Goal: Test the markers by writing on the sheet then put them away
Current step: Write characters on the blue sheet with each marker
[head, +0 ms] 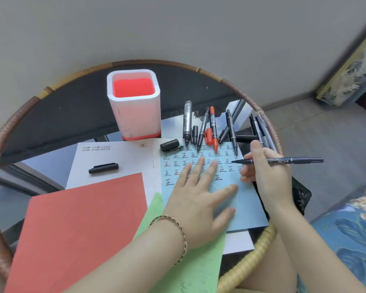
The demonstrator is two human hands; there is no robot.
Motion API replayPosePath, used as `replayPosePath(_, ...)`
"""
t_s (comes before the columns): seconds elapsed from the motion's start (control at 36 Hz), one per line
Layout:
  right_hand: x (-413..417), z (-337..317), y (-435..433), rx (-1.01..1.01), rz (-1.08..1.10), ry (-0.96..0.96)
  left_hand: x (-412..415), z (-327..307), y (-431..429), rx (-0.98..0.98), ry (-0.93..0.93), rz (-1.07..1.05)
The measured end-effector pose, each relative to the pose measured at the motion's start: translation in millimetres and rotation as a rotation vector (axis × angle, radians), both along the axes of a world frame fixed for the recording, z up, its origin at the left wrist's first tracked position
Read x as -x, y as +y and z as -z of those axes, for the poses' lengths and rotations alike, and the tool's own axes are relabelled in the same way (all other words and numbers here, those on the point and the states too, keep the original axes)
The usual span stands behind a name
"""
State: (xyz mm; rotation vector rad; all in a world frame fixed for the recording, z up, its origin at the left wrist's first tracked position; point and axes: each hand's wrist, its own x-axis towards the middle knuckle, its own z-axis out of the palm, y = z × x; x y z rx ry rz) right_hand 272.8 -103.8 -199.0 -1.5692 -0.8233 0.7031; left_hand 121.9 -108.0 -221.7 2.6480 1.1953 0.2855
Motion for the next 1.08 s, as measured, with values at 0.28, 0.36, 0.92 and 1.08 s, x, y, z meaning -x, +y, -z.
replayPosePath(0.28,3,13,-2,-0.034,0.028,-0.245,-1,5,1,-0.008,-0.035,-0.015)
replayPosePath(0.36,5,14,-2,-0.023,0.019,-0.291,-1,5,1,-0.004,-0.037,-0.014)
replayPosePath(0.92,5,15,3,-0.026,-0.006,-0.306,0,4,2,-0.004,-0.010,-0.010)
replayPosePath(1.08,7,13,1,-0.021,-0.023,-0.356,0,4,2,0.005,-0.022,-0.011)
